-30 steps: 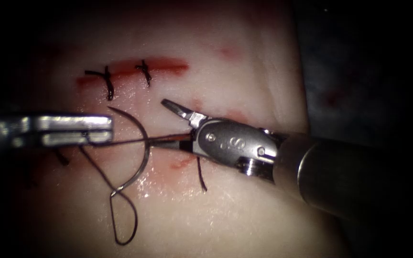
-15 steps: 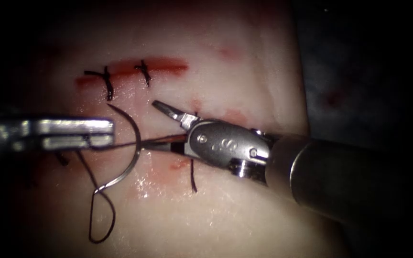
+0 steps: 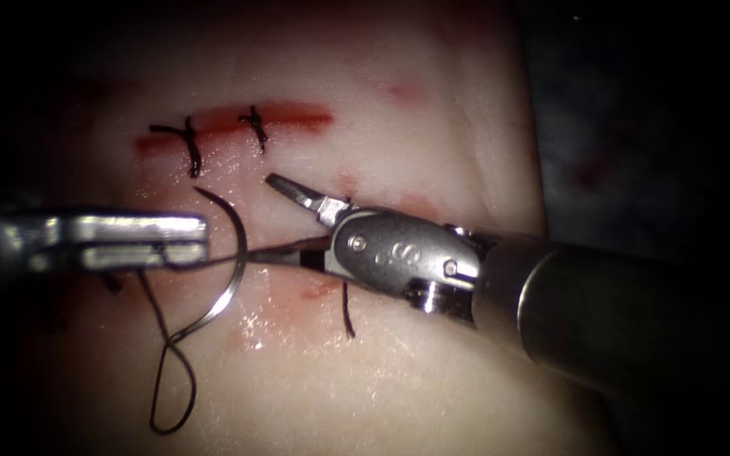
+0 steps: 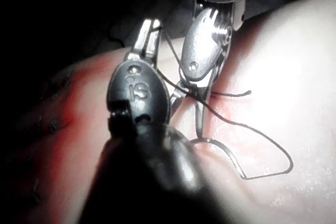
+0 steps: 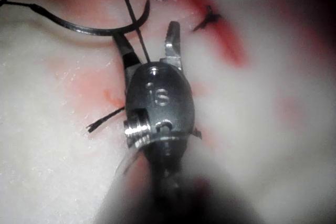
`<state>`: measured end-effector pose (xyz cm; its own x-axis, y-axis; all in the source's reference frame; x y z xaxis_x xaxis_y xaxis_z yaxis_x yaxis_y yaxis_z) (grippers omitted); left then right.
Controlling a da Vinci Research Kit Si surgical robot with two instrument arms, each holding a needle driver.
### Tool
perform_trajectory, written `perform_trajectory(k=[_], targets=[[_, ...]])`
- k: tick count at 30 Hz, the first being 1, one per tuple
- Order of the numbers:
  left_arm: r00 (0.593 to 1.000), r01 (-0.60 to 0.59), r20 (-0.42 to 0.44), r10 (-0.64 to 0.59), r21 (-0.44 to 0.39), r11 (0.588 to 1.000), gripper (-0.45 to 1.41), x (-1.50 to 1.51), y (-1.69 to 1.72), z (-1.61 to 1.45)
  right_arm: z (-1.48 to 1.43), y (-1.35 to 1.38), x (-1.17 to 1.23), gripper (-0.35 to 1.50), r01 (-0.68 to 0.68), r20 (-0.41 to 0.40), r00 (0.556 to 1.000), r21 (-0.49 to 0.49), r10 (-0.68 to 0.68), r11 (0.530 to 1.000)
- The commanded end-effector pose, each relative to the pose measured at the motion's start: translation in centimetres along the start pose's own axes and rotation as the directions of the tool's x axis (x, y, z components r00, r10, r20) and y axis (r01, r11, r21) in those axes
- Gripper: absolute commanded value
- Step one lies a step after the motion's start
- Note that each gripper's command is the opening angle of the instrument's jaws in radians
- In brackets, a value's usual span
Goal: Wound Closure
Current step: Snip the working end of suture with built-in scissors on right needle driver, then place suture out of the way with left end-effector
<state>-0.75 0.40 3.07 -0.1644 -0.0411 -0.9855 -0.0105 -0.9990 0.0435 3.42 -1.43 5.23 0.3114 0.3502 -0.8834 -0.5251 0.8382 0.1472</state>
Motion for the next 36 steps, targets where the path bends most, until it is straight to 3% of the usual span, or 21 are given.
perform_trajectory(k=[1,9,13,16,28,29,30,32,34,36], targets=[[1.000,-0.003,-0.001,0.003,0.001,1.000,-0.45,-0.03,-0.05,0.05,0.10,-0.04,-0.01,1.25,0.000,-0.006,1.000,0.004,0.000,1.000],[1.000,-0.004,-0.003,0.004,0.000,1.000,-0.45,-0.03,-0.04,0.05,0.09,-0.06,0.01,1.13,-0.001,-0.013,1.000,0.015,0.001,1.000],[1.000,-0.004,0.000,0.004,0.001,1.000,-0.45,-0.03,-0.04,0.05,0.09,-0.06,0.01,0.93,0.005,-0.014,1.000,0.015,-0.005,1.000],[1.000,-0.005,-0.001,0.005,0.001,1.000,-0.45,-0.03,-0.03,0.05,0.07,-0.09,-0.02,-0.35,0.017,-0.039,0.999,0.057,-0.015,0.998],[1.000,-0.018,0.014,0.018,-0.021,1.000,-0.45,-0.01,0.12,0.00,0.01,-0.09,-0.04,-0.35,0.028,-0.055,0.998,0.089,-0.024,0.996],[1.000,-0.021,0.014,0.021,-0.022,1.000,-0.45,-0.02,0.14,-0.01,-0.02,-0.09,-0.03,0.00,0.028,-0.060,0.998,0.094,-0.022,0.995],[1.000,-0.025,0.014,0.026,-0.026,0.999,-0.45,-0.02,0.19,-0.03,-0.09,-0.08,-0.02,0.49,0.026,-0.069,0.997,0.096,-0.020,0.995],[0.999,-0.035,0.014,0.036,-0.030,0.999,-0.45,-0.03,0.28,-0.05,-0.21,-0.06,0.01,1.11,0.022,-0.058,0.998,0.077,-0.017,0.997],[0.999,-0.037,0.022,0.038,-0.052,0.998,-0.45,-0.04,0.43,-0.06,-0.38,0.01,0.04,1.36,0.016,-0.032,0.999,0.051,-0.014,0.999],[0.999,-0.035,0.036,0.038,-0.082,0.996,-0.45,-0.07,0.59,-0.05,-0.61,0.10,0.05,1.41,0.014,-0.028,1.000,0.065,-0.012,0.998]])
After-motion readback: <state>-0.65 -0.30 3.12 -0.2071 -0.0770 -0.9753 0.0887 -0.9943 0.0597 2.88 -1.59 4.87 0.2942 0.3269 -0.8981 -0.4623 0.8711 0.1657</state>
